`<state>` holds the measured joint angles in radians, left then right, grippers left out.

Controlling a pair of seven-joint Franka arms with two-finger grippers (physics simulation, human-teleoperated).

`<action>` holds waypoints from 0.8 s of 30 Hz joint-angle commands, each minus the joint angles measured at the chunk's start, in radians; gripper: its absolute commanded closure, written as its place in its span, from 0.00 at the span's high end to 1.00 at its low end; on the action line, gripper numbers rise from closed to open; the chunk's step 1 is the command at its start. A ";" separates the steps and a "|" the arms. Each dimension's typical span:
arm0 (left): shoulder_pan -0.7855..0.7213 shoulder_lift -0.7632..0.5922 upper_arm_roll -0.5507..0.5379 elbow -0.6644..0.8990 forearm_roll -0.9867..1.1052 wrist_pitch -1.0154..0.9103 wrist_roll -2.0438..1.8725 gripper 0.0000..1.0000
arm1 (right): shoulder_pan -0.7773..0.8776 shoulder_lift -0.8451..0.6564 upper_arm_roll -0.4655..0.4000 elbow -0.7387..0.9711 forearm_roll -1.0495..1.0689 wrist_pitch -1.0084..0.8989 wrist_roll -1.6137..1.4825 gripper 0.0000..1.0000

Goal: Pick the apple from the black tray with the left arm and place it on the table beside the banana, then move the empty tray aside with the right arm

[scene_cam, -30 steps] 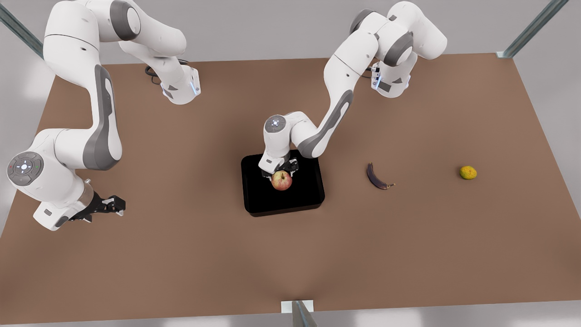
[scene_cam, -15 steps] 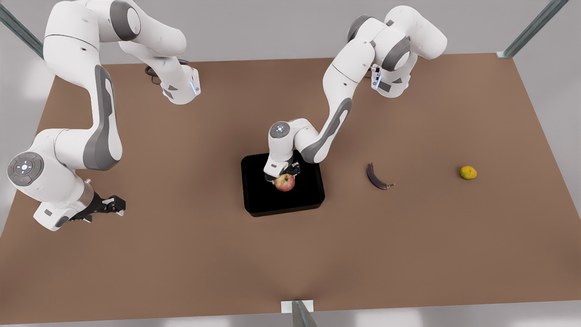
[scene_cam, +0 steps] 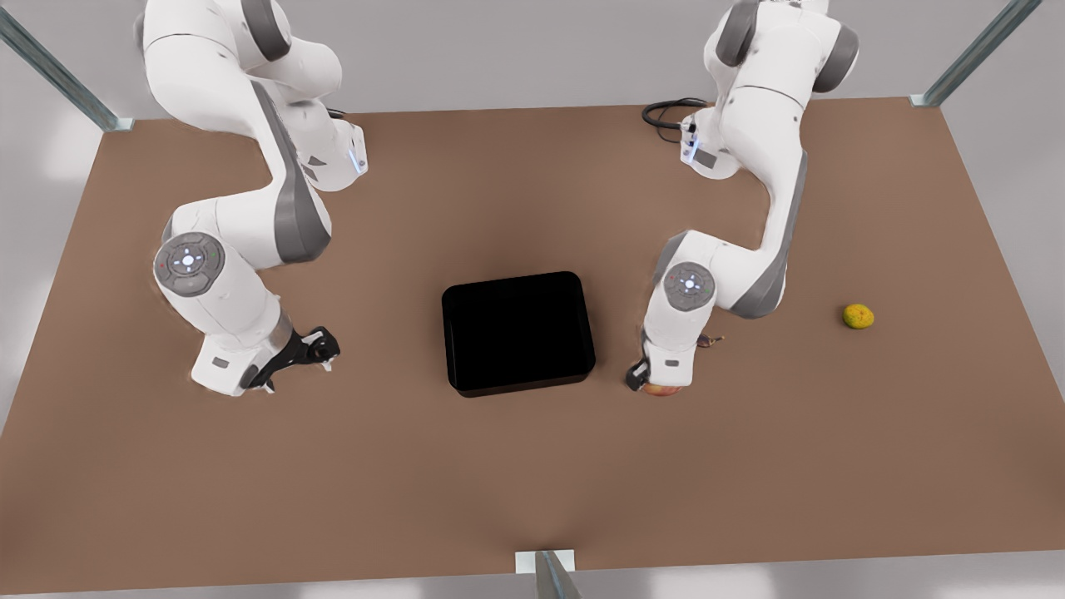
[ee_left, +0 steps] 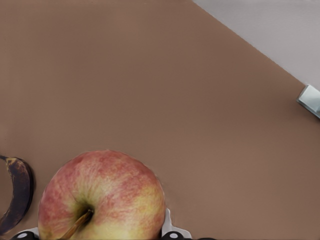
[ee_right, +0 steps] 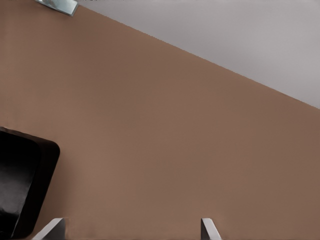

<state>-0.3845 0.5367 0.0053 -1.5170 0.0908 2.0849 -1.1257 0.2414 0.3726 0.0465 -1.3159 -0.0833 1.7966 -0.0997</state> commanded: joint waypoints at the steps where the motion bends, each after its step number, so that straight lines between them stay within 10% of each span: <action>1: 0.120 0.032 0.001 -0.003 -0.034 -0.135 0.930 0.85 | 0.047 0.003 0.000 0.030 0.008 -0.071 0.593 1.00; 8: 0.248 0.148 0.001 -0.086 -0.029 0.058 1.127 0.88 | 0.104 0.046 0.012 -0.020 0.148 0.010 0.706 1.00; 13: 0.248 0.132 0.002 -0.088 -0.029 0.046 1.115 1.00 | 0.119 -0.176 0.099 -0.468 0.160 0.424 0.873 1.00; 15: 0.248 0.045 0.005 -0.028 -0.043 0.031 1.052 1.00 | 0.119 -0.201 0.102 -0.540 0.160 0.514 0.873 1.00; 18: 0.303 -0.167 0.005 0.166 -0.187 -0.495 1.144 1.00 | 0.119 -0.164 0.104 -0.585 0.158 0.622 0.871 1.00; 20: 0.306 -0.383 0.004 -0.044 -0.183 -0.315 1.163 1.00 | 0.144 -0.132 0.104 -0.582 0.151 0.624 0.870 1.00; 24: 0.312 -0.357 0.005 -0.042 -0.178 -0.276 1.155 1.00 | 0.170 -0.073 0.104 -0.580 0.148 0.624 0.845 1.00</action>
<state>-0.0715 0.1812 0.0103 -1.5594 -0.0780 1.8437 -0.2972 0.4091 0.2894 0.1502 -1.8973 0.0661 2.3369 0.5061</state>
